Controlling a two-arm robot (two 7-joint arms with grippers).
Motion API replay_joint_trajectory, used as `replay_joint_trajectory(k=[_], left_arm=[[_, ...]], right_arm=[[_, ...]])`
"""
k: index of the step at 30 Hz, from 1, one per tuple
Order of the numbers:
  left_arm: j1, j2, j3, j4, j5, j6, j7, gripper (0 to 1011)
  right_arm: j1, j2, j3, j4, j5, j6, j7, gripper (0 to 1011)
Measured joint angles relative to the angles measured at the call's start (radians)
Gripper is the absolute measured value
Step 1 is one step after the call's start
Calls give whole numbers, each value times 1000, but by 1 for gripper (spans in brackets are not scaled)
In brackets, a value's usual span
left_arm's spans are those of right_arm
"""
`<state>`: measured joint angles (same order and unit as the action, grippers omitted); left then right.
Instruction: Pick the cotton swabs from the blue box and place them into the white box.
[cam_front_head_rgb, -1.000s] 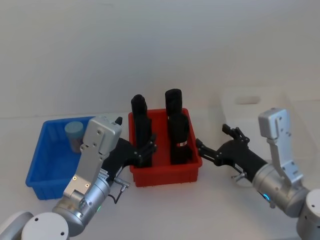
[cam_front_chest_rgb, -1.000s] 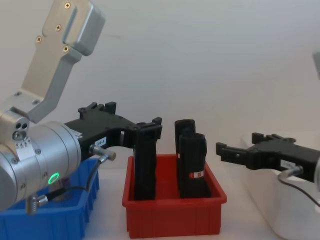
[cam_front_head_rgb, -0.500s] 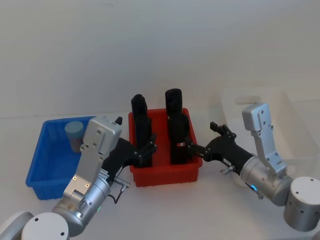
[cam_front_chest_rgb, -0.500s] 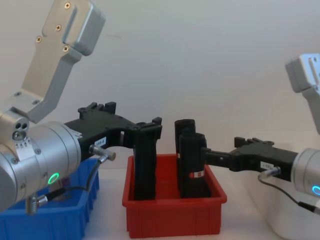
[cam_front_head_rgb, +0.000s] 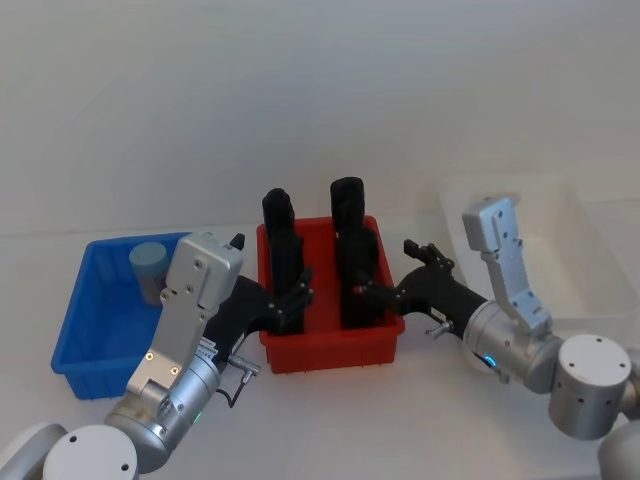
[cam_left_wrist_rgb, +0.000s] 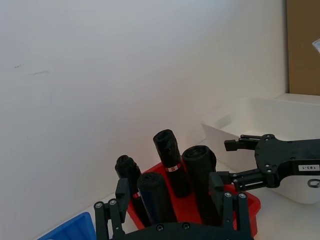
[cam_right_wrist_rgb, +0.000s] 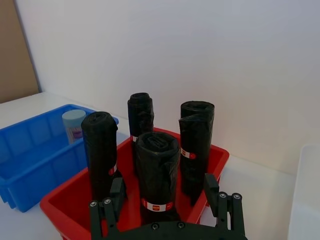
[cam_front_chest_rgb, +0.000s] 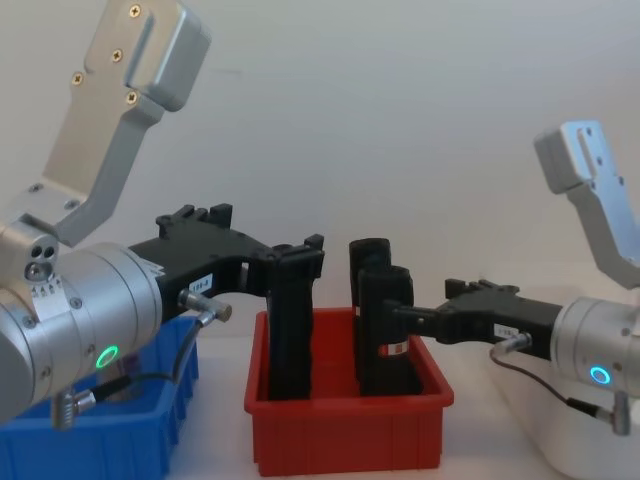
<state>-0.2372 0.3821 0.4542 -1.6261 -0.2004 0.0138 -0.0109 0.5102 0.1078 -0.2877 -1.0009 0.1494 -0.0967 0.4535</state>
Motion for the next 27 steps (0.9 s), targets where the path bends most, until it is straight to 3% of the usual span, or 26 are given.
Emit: replay_joint_trajectory(k=[18,27], left_arm=[[0,0,0,0,0,0,0,1004],[0,0,0,0,0,0,0,1004]], right_arm=[[129,-47,-11,223,-10,-73,51,996],[182,-67,-17,315,-11,-112,72,763]])
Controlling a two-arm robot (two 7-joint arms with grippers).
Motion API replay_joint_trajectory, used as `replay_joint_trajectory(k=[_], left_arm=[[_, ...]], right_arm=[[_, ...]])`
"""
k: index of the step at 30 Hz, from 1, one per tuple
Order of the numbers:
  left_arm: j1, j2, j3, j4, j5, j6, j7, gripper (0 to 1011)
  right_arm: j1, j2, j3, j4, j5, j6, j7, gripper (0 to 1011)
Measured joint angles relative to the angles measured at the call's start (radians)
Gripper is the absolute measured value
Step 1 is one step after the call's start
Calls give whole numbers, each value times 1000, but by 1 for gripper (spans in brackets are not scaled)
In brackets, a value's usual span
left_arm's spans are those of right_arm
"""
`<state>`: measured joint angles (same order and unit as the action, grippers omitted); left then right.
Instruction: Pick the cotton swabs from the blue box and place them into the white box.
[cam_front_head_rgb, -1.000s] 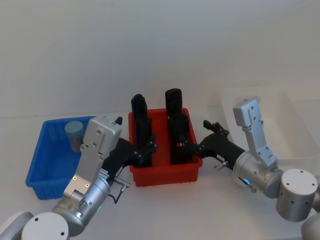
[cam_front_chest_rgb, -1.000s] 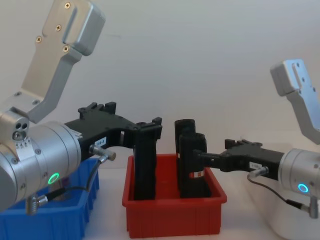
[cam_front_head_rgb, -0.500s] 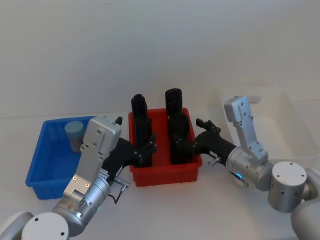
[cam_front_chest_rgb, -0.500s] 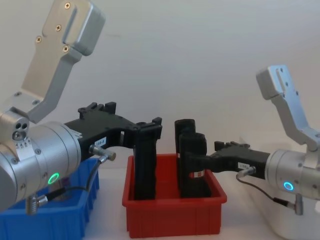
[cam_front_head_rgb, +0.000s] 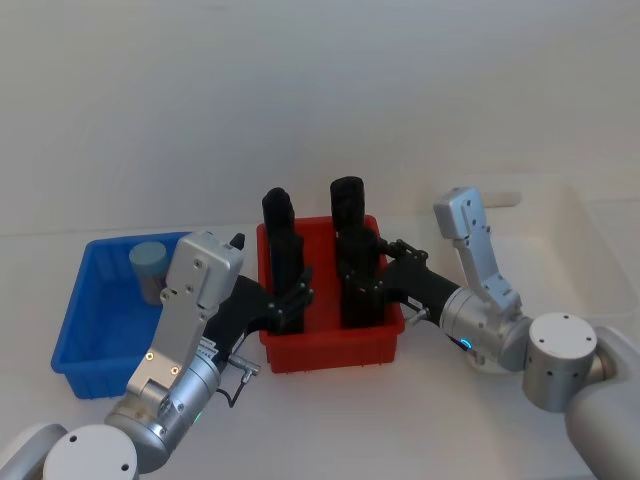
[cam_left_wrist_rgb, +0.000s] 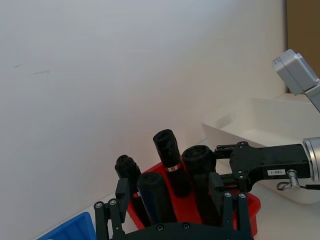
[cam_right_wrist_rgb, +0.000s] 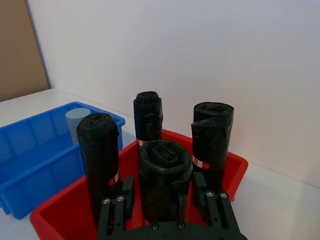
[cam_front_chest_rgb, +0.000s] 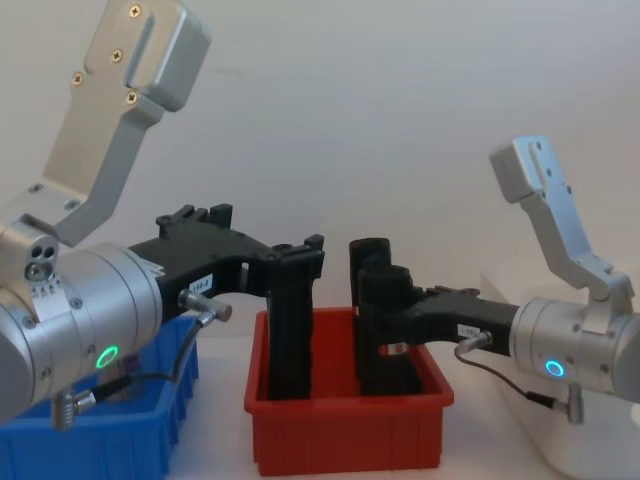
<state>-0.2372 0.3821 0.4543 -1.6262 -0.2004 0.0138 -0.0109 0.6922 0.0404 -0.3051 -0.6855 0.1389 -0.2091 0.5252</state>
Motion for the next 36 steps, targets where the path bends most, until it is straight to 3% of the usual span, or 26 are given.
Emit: replay_joint_trajectory(k=[9,18,25,36], left_arm=[[0,0,0,0,0,0,0,1004],[0,0,0,0,0,0,0,1004],[0,0,0,0,0,0,0,1004],[0,0,0,0,0,0,0,1004]], right_arm=[[36,-14,-3,64,2,-33,15,506],[38,-14,-2,50,11,-46,18,439],[-2,0,0,-51,24,-36,5,401],[-97,32,1,-287,48,9,-54,353]])
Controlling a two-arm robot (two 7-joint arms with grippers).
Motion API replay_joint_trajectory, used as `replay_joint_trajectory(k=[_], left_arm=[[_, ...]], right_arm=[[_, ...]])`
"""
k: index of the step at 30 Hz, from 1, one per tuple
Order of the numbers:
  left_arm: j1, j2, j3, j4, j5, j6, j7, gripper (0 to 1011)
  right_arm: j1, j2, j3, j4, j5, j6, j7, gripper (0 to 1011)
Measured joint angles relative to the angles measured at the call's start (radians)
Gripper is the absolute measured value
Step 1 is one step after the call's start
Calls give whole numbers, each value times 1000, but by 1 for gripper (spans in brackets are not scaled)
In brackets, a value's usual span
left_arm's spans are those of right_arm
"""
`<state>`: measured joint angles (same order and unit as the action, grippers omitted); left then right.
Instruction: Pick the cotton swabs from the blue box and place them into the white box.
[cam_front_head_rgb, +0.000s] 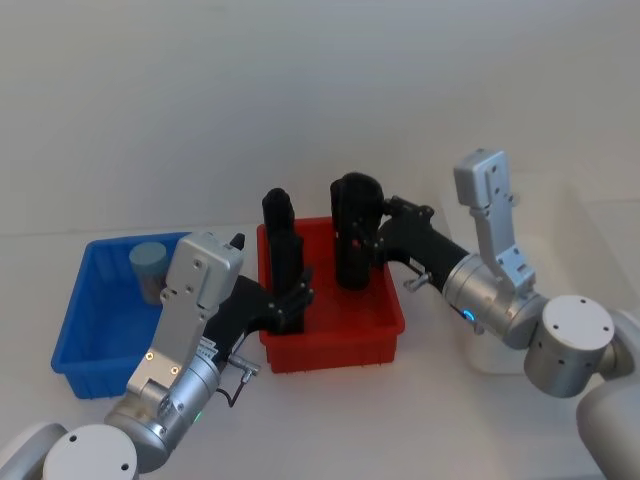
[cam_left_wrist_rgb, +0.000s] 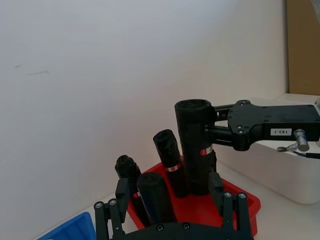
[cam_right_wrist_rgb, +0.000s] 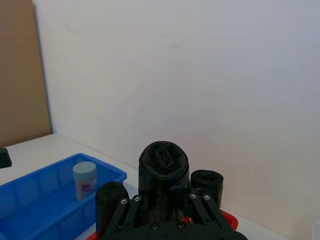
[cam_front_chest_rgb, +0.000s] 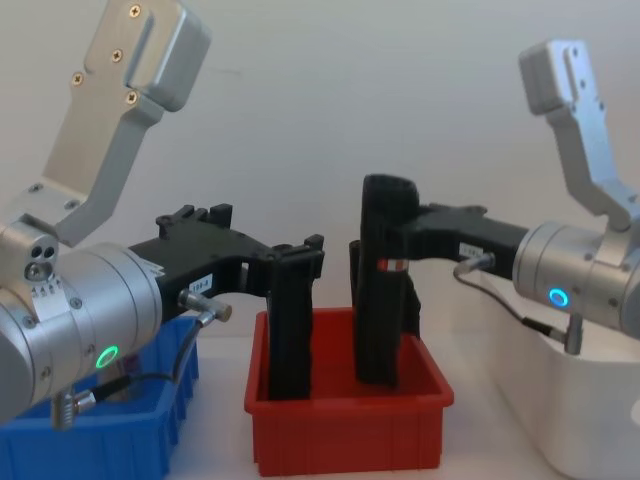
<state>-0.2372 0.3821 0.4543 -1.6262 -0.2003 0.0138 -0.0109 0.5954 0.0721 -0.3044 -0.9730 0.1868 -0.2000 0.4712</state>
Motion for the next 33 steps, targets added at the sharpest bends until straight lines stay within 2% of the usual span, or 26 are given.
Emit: replay_joint_trajectory(k=[11,18,33], left_arm=[[0,0,0,0,0,0,0,1004],[0,0,0,0,0,0,0,1004],[0,0,0,0,0,0,0,1004]], right_arm=[[-77,33,10,-179,14,43,-88,341],[-129,67,29,-287,19,76,-159,341],[-218,147,94,-423,41,133,-289,341]])
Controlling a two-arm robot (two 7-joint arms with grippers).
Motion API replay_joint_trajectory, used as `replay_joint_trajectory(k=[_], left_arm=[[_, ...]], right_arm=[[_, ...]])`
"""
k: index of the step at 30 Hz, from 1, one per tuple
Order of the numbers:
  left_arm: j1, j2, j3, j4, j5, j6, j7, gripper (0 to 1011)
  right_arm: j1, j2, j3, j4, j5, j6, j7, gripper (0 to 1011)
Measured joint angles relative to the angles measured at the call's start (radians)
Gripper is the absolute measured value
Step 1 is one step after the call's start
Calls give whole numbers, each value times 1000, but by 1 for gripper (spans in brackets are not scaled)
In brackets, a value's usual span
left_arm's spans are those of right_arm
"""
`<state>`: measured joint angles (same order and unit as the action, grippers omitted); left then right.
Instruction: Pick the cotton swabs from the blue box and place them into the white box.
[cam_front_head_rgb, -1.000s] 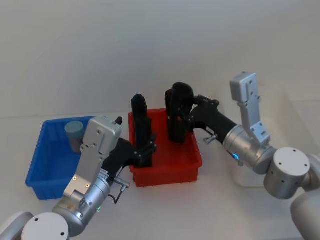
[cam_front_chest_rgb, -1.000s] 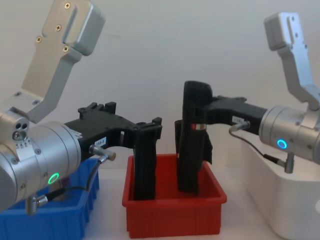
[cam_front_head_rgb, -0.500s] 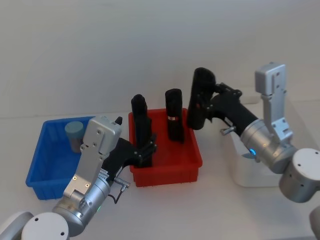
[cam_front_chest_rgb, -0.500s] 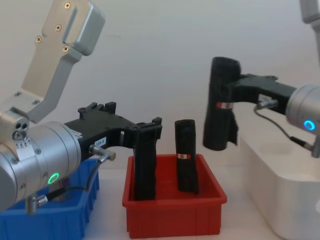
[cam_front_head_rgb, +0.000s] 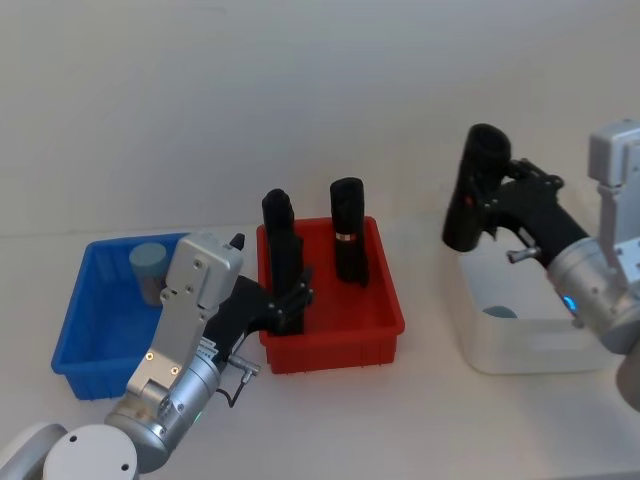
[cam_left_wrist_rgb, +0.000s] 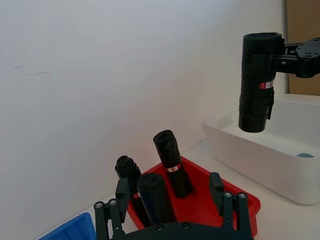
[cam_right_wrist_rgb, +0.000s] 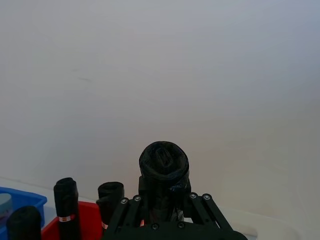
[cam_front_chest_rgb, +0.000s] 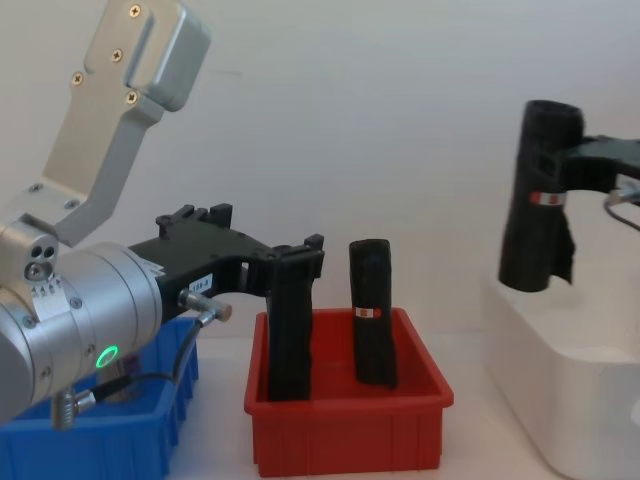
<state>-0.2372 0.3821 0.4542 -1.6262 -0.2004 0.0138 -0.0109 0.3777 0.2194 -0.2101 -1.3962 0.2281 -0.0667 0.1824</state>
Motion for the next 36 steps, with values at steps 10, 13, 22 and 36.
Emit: replay_joint_trajectory(k=[10,13,22,36], left_arm=[[0,0,0,0,0,0,0,1004],[0,0,0,0,0,0,0,1004],[0,0,0,0,0,0,0,1004],[0,0,0,0,0,0,0,1004]], right_arm=[[-35,32,29,-28,18,26,-44,341],[-40,36,33,-29,23,29,-48,376],[-49,45,43,-24,40,34,-46,657],[-55,49,50,-20,48,30,-38,1001]])
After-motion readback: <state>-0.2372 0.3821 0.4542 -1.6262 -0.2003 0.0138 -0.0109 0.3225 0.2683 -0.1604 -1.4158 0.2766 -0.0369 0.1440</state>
